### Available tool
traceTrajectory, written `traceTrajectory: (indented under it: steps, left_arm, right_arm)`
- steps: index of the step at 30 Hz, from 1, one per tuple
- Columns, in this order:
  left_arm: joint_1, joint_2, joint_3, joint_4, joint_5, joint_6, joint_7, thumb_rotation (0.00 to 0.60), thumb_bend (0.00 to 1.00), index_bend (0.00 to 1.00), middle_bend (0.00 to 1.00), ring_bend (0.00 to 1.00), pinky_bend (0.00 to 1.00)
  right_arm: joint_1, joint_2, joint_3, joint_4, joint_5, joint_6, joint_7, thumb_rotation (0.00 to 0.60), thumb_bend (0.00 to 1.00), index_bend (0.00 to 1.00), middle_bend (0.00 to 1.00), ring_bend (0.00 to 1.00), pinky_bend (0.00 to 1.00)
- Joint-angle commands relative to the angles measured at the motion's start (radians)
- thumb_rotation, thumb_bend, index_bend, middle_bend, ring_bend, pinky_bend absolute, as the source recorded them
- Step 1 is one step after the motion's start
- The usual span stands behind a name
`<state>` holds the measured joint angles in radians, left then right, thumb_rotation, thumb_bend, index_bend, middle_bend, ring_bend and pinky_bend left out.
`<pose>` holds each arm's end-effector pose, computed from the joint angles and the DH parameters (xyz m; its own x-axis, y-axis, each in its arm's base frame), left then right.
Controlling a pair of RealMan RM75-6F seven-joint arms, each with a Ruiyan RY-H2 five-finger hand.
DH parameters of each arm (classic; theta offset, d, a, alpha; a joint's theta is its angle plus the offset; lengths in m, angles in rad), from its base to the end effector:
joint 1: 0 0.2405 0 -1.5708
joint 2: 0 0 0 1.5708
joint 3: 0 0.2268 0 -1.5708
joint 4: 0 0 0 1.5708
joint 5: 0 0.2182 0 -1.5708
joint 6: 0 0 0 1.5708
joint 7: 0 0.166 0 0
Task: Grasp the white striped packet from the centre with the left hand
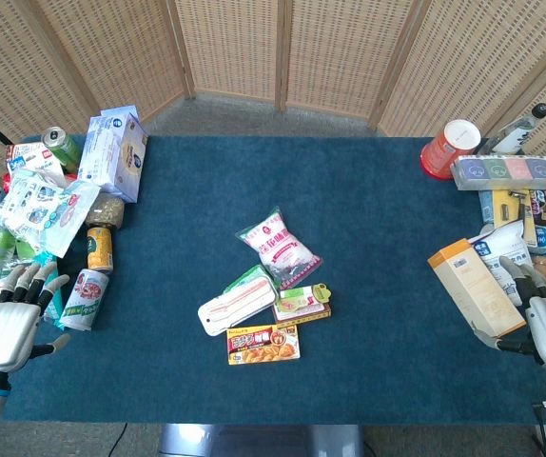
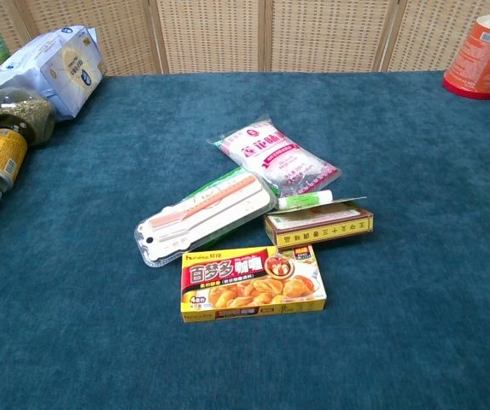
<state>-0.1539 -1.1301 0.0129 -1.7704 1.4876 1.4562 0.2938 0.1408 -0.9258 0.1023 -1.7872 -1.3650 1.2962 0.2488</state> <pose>-0.2480 0.2017 0.1083 0.5142 0.0679 0.8550 0.8568 -0.0870 -0.5083 -0.2812 -0.2242 0.1649 0.1451 -0.0999 0.9844 -0.9849 0.0805 0.1534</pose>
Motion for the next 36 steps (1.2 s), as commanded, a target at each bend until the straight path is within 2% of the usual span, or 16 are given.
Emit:
traceTrajectory:
  steps: [1,6,11,16,22,28,36]
  left_arm:
    - [0.000,-0.002,-0.003,-0.001,-0.004,-0.006,0.002,0.600,0.00,0.18,0.00,0.00,0.00]
    - [-0.012,-0.012,-0.016,-0.013,-0.012,-0.025,-0.002,0.600,0.00,0.18,0.00,0.00,0.00]
    - [-0.071,-0.057,-0.059,-0.062,-0.054,-0.100,0.038,0.600,0.00,0.18,0.00,0.00,0.00]
    - [-0.198,-0.131,-0.140,-0.124,-0.213,-0.272,0.127,0.600,0.00,0.17,0.00,0.00,0.00]
    - [-0.351,-0.241,-0.210,-0.106,-0.380,-0.414,0.223,0.600,0.00,0.17,0.00,0.00,0.00]
    - [-0.470,-0.358,-0.243,-0.075,-0.501,-0.436,0.343,0.600,0.00,0.16,0.00,0.00,0.00]
    - [-0.574,-0.514,-0.241,-0.008,-0.593,-0.411,0.438,0.600,0.00,0.15,0.00,0.00,0.00]
  right_arm:
    - [0.000,0.000,0.000,0.000,-0.001,0.001,0.000,0.600,0.00,0.00,0.00,0.00,0.00]
    - [0.000,0.002,0.002,-0.001,0.000,0.004,0.004,0.600,0.00,0.00,0.00,0.00,0.00]
    - [0.006,-0.004,0.004,-0.002,0.001,-0.003,-0.005,0.600,0.00,0.00,0.00,0.00,0.00]
    - [0.006,-0.006,0.001,-0.008,-0.004,-0.001,-0.018,0.600,0.00,0.00,0.00,0.00,0.00]
    - [0.004,-0.004,0.000,-0.006,-0.003,0.001,-0.012,0.600,0.00,0.00,0.00,0.00,0.00]
    - [0.002,0.001,0.002,-0.005,-0.005,0.005,0.002,0.600,0.00,0.00,0.00,0.00,0.00]
    - [0.001,0.005,0.001,-0.003,-0.012,0.006,0.018,0.600,0.00,0.00,0.00,0.00,0.00]
